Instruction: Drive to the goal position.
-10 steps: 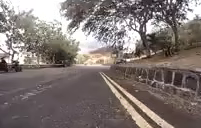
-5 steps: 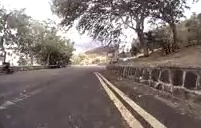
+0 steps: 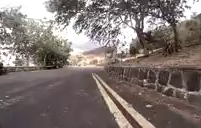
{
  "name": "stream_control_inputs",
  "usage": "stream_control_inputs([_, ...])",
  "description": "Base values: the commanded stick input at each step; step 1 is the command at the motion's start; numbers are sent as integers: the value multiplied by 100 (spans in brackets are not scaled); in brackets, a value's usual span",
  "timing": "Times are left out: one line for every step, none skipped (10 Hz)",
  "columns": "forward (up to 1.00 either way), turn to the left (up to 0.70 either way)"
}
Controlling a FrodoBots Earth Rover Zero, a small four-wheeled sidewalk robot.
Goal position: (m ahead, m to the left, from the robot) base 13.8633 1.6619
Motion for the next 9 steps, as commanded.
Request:
stream_control_inputs([85,0])
stream_control_inputs([85,0])
stream_control_inputs([85,0])
stream_control_inputs([85,0])
stream_control_inputs([85,0])
stream_control_inputs([85,0])
stream_control_inputs([85,0])
stream_control_inputs([85,34])
stream_control_inputs([85,34])
